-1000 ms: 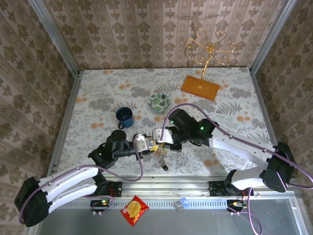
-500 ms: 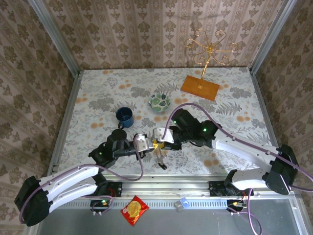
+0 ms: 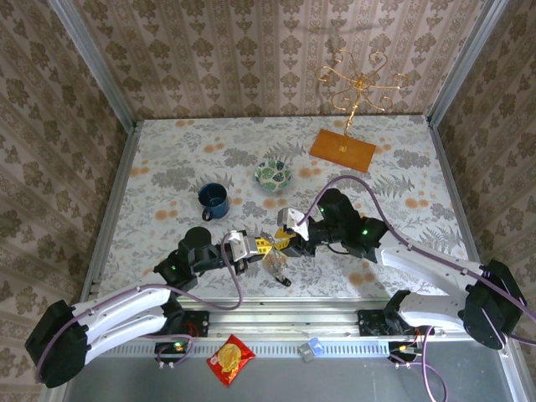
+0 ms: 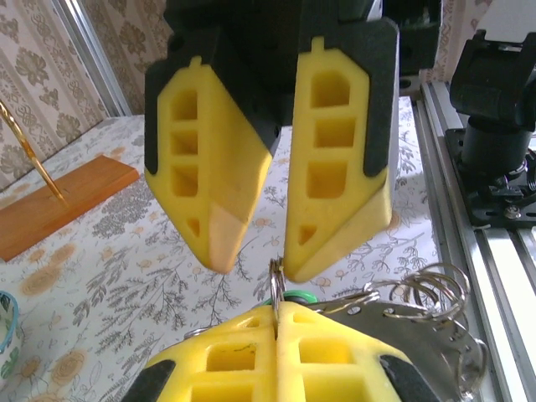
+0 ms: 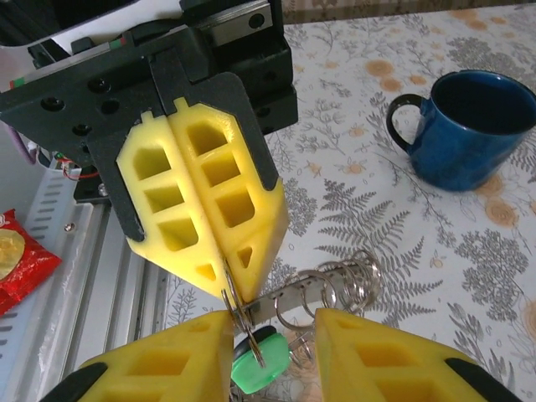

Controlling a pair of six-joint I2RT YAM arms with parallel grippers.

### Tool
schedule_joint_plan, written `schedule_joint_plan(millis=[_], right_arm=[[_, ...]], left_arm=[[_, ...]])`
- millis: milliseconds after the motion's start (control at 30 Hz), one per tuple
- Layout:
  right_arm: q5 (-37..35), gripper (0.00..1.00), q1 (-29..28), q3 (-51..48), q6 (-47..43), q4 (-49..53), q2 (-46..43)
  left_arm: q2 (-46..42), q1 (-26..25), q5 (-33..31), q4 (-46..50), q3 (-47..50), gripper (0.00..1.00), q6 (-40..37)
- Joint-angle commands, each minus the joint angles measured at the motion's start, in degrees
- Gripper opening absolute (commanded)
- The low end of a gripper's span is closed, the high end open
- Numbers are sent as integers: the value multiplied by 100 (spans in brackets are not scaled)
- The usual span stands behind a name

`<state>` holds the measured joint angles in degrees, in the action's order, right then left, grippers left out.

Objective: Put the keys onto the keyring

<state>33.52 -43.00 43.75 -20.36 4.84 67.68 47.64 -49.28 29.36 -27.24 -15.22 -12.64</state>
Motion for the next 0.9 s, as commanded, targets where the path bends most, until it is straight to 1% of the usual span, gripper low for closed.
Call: schedule_joint_plan(millis=[0, 33, 133, 267, 300, 333, 400, 467, 700, 867], right_arm=[[290, 29, 6, -24, 112, -282, 112], [287, 28, -3, -16, 111, -286, 135], [350, 19, -3, 36, 80, -304, 192], [444, 0, 4, 63, 53, -326, 178], [454, 0, -6, 89, 1, -246, 159], [454, 0, 2, 115, -60, -152, 132], [413, 0, 4, 197, -229, 112, 72], [367, 0, -2, 301, -425, 430, 52], [-7, 0, -72, 853, -1053, 1501, 247], [-331, 0, -259, 1336, -1404, 2088, 501]], left_arm=[[-13, 54, 175, -584, 71, 0, 196], [-13, 58, 179, -610, 70, 0, 211], [14, 72, 205, -728, 90, 0, 266], [29, 91, 199, -705, 90, 0, 285], [5, 92, 146, -650, 86, 0, 286], [-32, 98, 108, -583, 81, 2, 273], [-137, 110, -18, -352, 44, 14, 203], [-240, 119, -80, -63, -37, 18, 97], [-303, 165, 4, 979, -447, 21, -303], [-86, 180, 161, 1308, -687, 23, -458]])
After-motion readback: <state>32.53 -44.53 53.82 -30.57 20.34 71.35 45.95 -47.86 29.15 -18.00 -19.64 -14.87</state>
